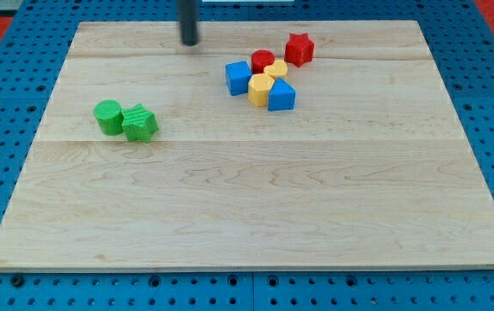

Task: Place the green star to the right side of the blue triangle

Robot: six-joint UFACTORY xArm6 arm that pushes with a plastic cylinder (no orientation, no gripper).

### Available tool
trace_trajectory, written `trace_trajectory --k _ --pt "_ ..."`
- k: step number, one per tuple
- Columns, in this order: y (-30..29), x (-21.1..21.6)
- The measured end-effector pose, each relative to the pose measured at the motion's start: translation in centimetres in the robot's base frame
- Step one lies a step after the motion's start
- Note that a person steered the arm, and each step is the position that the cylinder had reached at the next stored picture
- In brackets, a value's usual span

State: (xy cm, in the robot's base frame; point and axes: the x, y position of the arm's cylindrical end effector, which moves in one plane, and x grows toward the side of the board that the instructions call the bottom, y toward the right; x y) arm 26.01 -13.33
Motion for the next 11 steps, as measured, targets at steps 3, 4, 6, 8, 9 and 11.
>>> trace_trajectory --k 3,4,6,8,9,11 --pt "-7.6 13.9" --pt "0.9 17.8" --pt "9.4 18.5" --pt "8.9 19.0" --pt "8.9 19.0" --pt "8.7 16.4"
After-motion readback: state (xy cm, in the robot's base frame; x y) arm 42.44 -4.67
